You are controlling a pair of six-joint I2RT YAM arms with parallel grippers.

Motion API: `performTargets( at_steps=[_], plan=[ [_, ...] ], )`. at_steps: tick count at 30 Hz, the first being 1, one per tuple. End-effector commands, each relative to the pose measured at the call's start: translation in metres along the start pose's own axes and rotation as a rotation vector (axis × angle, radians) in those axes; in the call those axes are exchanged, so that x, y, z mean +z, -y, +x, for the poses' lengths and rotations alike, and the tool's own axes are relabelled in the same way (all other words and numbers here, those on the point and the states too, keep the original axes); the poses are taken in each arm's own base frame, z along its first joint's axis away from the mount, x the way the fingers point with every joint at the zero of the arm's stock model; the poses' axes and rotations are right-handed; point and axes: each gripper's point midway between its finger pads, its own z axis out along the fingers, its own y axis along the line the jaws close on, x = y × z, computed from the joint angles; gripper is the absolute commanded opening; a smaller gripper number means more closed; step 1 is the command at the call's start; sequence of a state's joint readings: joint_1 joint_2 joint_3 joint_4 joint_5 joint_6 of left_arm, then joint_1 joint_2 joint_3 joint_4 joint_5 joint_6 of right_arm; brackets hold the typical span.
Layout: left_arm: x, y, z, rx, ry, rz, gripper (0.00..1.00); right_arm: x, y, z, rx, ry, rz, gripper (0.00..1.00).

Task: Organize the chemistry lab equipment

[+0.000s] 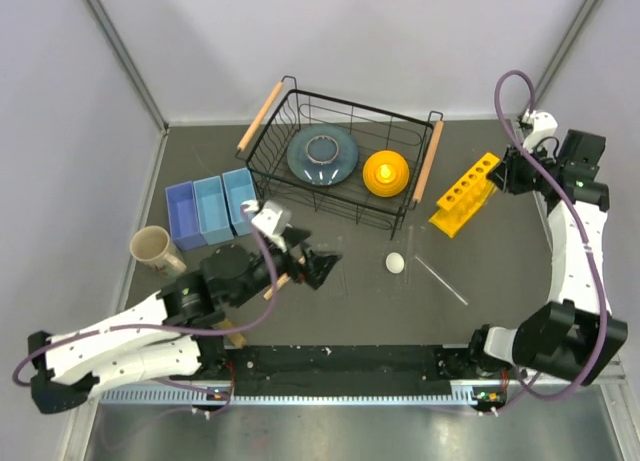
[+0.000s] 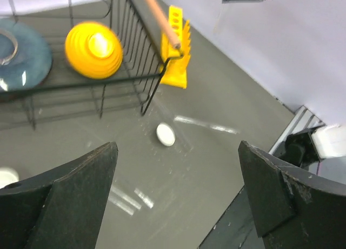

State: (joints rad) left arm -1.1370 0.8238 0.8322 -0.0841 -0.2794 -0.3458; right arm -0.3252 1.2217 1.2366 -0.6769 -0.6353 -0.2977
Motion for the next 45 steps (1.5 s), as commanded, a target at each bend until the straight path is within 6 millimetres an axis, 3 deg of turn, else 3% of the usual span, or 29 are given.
performTargets(
  at_steps=[1, 2, 4, 5, 7, 8, 12, 17, 23, 45],
  plan=[
    [-0.039, -0.043, 0.056, -0.081, -0.07, -0.12, 0.99, 0.027, 0.068, -0.037, -0.067, 0.133, 0.196, 0.15],
    [-0.042, -0.053, 0.084, -0.099, -0.105, -0.138, 0.99, 0.032, 0.076, -0.039, -0.063, 0.14, 0.209, 0.15],
    [-0.052, -0.056, 0.092, -0.168, -0.075, -0.123, 0.99, 0.048, 0.093, -0.04, -0.052, 0.145, 0.226, 0.15],
    [-0.054, -0.061, 0.11, -0.208, -0.095, -0.137, 0.99, 0.051, 0.099, -0.043, -0.051, 0.15, 0.234, 0.15],
    [-0.06, -0.066, 0.121, -0.253, -0.086, -0.139, 0.99, 0.065, 0.111, -0.04, -0.042, 0.138, 0.244, 0.16],
    [-0.062, -0.07, 0.126, -0.26, -0.089, -0.152, 0.99, 0.066, 0.116, -0.049, -0.054, 0.156, 0.251, 0.16],
    [-0.069, -0.087, 0.139, -0.27, -0.086, -0.219, 0.99, 0.08, 0.136, -0.055, -0.057, 0.159, 0.282, 0.16],
    [-0.072, -0.1, 0.146, -0.284, -0.068, -0.279, 0.99, 0.09, 0.149, -0.06, -0.06, 0.162, 0.294, 0.16],
    [-0.072, -0.103, 0.149, -0.289, -0.069, -0.294, 0.99, 0.097, 0.156, -0.056, -0.068, 0.153, 0.304, 0.16],
    [-0.07, -0.102, 0.15, -0.281, -0.085, -0.299, 0.99, 0.12, 0.179, -0.018, -0.048, 0.065, 0.325, 0.17]
  ],
)
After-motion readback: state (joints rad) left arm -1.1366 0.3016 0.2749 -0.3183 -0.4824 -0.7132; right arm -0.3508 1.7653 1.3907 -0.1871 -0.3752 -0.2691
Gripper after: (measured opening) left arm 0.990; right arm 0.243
